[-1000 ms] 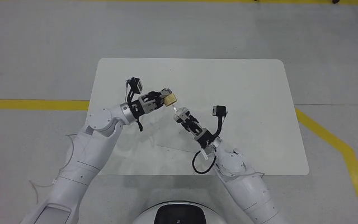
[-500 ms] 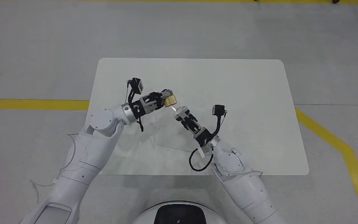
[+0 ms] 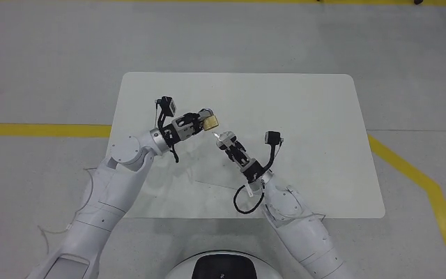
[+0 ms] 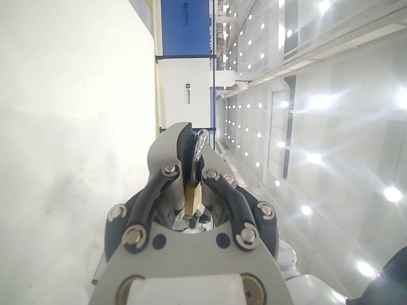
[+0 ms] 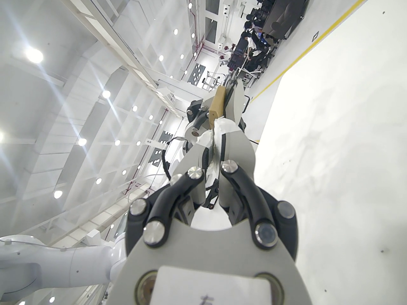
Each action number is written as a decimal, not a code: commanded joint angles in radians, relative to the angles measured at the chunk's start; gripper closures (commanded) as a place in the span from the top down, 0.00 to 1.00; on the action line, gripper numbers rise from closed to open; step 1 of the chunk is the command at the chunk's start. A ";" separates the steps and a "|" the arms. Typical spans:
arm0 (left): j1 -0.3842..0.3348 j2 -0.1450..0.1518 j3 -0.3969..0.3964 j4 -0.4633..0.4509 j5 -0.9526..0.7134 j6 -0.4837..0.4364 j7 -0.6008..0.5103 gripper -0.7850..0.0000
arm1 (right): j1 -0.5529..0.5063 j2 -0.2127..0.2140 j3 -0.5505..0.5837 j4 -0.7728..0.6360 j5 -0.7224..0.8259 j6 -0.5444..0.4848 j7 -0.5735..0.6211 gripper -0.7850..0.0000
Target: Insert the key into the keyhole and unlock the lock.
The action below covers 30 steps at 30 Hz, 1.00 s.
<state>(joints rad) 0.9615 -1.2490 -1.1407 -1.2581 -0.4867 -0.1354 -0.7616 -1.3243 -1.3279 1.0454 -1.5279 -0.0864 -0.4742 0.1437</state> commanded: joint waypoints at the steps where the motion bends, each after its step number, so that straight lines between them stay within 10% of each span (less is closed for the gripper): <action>1: 0.000 0.000 0.000 0.000 0.006 0.000 0.000 0.00 | -0.001 0.001 -0.001 -0.002 0.015 -0.004 0.024 0.00; 30: 0.054 -0.027 0.035 -0.091 -0.003 0.034 0.226 0.00 | -0.019 -0.041 -0.059 0.007 -0.219 0.015 -0.343 0.00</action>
<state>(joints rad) 1.0138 -1.2757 -1.1050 -1.3472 -0.4930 -0.1007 -0.5396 -1.3434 -1.3678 0.9875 -1.5225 -0.3017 -0.4599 -0.1934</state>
